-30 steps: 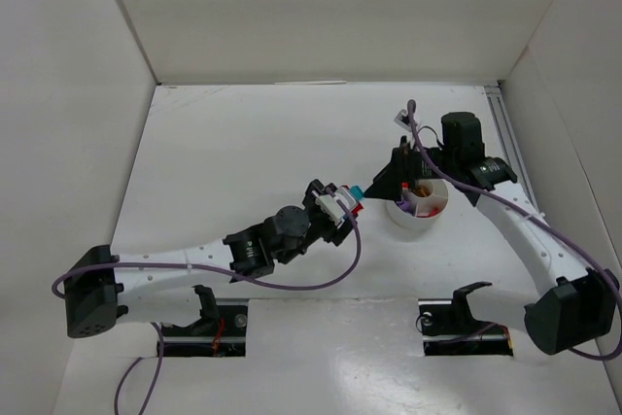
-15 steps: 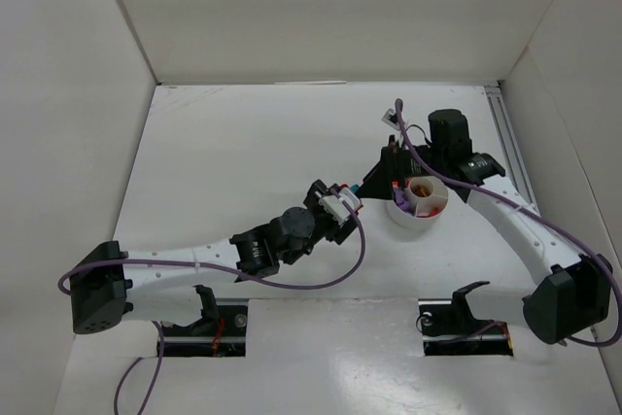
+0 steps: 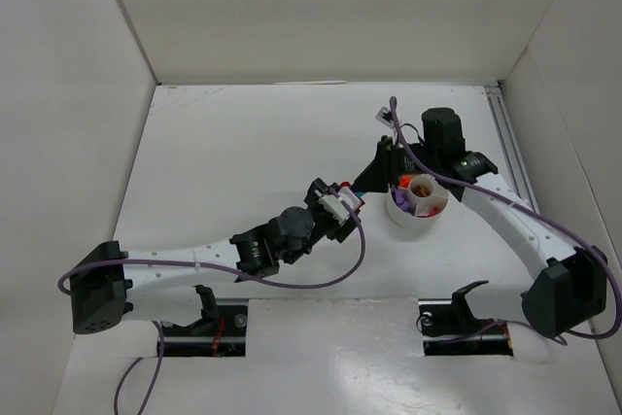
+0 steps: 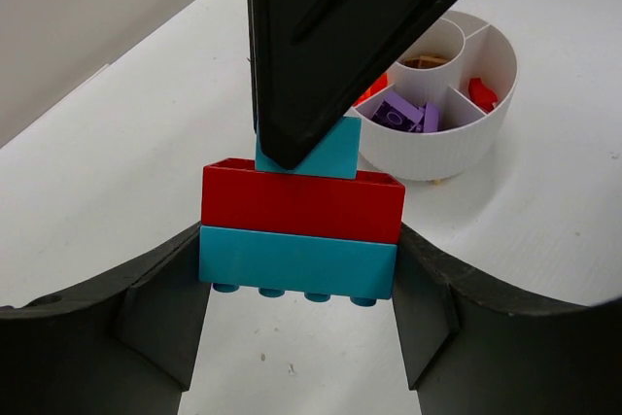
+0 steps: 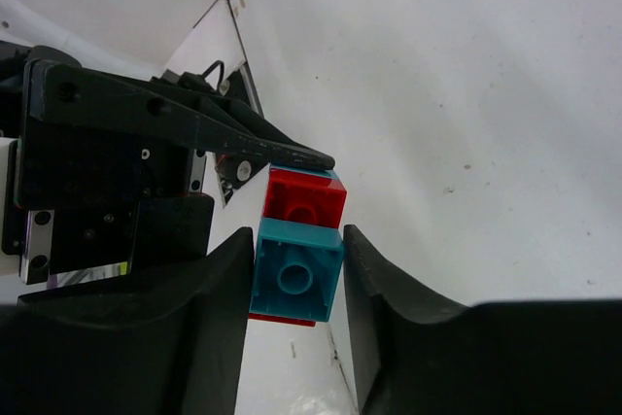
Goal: Sort the legos into containers by color
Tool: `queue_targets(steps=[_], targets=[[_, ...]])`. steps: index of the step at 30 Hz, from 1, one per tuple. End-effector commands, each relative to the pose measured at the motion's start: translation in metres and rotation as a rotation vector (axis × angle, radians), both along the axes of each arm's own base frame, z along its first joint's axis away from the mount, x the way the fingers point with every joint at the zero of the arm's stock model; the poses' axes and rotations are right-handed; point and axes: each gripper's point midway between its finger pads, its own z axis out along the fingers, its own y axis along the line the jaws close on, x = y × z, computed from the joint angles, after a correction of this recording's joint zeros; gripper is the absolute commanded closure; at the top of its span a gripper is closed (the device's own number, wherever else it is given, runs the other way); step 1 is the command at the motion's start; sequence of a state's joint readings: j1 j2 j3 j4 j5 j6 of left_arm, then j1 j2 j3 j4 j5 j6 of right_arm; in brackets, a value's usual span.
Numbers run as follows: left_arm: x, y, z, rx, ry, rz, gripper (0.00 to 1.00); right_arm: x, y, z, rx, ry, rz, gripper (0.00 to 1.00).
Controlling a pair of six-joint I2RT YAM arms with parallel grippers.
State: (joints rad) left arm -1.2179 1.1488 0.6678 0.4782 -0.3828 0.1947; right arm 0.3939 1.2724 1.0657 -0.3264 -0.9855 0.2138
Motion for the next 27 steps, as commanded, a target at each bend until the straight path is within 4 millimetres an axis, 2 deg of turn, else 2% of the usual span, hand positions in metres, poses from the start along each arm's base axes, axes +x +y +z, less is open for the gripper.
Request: queue_targets(steps=[1, 3, 5, 6, 8, 13, 15, 20, 22, 24, 25, 27], targets=[[0.0, -0.002, 0.035, -0.106, -0.047, 0.003, 0.49, 0.004, 0.005, 0.029, 0.056, -0.094, 0.017, 0.6], [0.001, 0.0, 0.031, -0.098, -0.045, 0.012, 0.49, 0.004, 0.005, 0.029, 0.056, -0.094, 0.017, 0.64], [0.0, 0.001, 0.035, -0.108, -0.048, 0.012, 0.49, 0.005, 0.006, 0.03, 0.059, -0.102, 0.017, 0.71], [0.0, 0.002, 0.029, -0.103, -0.038, 0.013, 0.49, 0.005, 0.006, 0.03, 0.059, -0.102, 0.017, 0.76], [-0.002, 0.006, 0.033, -0.123, -0.035, 0.014, 0.49, 0.007, 0.003, 0.036, 0.064, -0.129, 0.009, 0.79], [-0.005, 0.016, 0.024, -0.142, -0.007, 0.026, 0.49, 0.021, -0.01, 0.047, 0.067, -0.191, -0.035, 0.8], [-0.007, 0.018, 0.02, -0.146, 0.009, 0.027, 0.49, 0.031, -0.02, 0.047, 0.06, -0.213, -0.065, 0.8], [-0.007, 0.027, 0.009, -0.158, 0.058, 0.069, 0.49, 0.04, -0.036, 0.047, 0.039, -0.259, -0.083, 0.8], [-0.008, 0.028, 0.008, -0.169, 0.068, 0.07, 0.49, 0.044, -0.039, 0.053, 0.027, -0.333, -0.077, 0.81], [-0.009, 0.027, 0.006, -0.189, 0.098, 0.074, 0.49, 0.05, -0.055, 0.049, -0.033, -0.366, -0.115, 0.81], [-0.008, 0.028, 0.006, -0.204, 0.11, 0.087, 0.49, 0.056, -0.064, 0.048, -0.079, -0.446, -0.124, 0.81], [-0.008, 0.029, 0.002, -0.23, 0.172, 0.107, 0.47, 0.066, -0.093, 0.038, -0.183, -0.497, -0.219, 0.81]])
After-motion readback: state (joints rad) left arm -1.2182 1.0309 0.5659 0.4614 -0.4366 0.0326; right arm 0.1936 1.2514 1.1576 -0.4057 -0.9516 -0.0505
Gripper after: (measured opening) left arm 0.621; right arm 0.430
